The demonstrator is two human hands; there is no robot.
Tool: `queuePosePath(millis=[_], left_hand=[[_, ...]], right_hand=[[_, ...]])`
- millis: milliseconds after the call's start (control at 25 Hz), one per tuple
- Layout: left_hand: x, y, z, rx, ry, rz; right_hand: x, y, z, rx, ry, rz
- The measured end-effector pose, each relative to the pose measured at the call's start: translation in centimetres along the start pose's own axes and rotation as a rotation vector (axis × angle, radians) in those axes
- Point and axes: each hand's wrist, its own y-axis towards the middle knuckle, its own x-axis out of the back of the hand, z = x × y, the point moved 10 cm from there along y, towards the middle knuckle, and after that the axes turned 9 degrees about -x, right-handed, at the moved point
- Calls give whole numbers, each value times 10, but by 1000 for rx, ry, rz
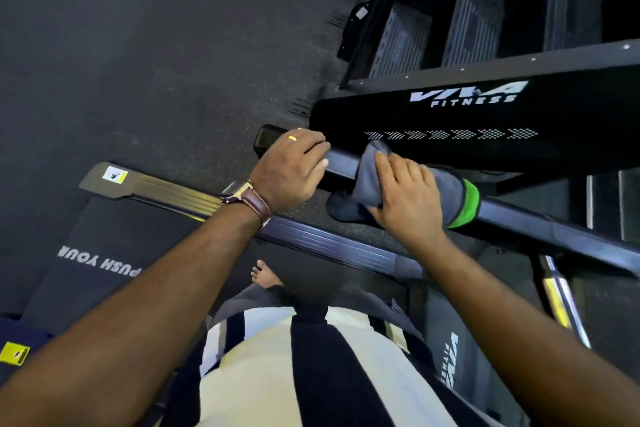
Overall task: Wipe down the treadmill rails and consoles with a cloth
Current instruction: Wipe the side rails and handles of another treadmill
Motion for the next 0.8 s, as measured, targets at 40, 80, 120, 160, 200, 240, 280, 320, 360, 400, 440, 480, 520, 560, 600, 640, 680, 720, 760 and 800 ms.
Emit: queuePosePath(millis=[40,80,120,160,200,240,280,320,360,400,440,480,520,560,600,640,680,720,760,800], left_hand=[[-3,-1,-3,28,-7,-5],[-3,-2,-4,70,-1,-26],[-1,-4,-5,111,15,-51],[0,-6,-6,144,28,-78],[1,-7,-11,165,23,-103],[3,-8,-17,179,-1,-126],[7,-9,-22,199,-35,-147],[12,-12,-26,228,-64,-169],[19,-18,-29,263,-78,-188],[27,-26,-32,301,-74,-201],[35,-36,-35,338,-63,-209],[43,-45,-37,373,-45,-214],[55,-56,-42,400,-19,-225],[68,-65,-46,420,9,-241],[82,-76,-49,443,40,-259],[97,-88,-51,468,75,-277],[110,-101,-54,492,117,-285],[124,-116,-57,512,170,-290],[136,-130,-58,528,213,-287],[148,-144,-58,541,249,-282]], right_hand=[[-3,-7,-5,-48,-14,-21],[-5,-11,-6,-101,7,-21],[-6,-13,-4,-123,51,-20],[-5,-16,3,-83,101,-36],[-3,-23,12,10,157,-67],[1,-33,20,128,225,-99],[6,-46,26,234,314,-120],[11,-58,30,288,396,-107],[14,-67,35,281,461,-42],[13,-72,40,208,506,79],[13,-72,41,95,541,178],[13,-69,40,-42,602,240],[19,-63,39,-154,704,254],[25,-54,38,-257,850,258],[25,-45,40,-375,1062,308],[23,-39,49,-494,1300,413],[21,-36,66,-581,1528,529],[23,-31,84,-617,1660,600],[28,-26,99,-619,1697,634],[35,-20,110,-588,1658,641]])
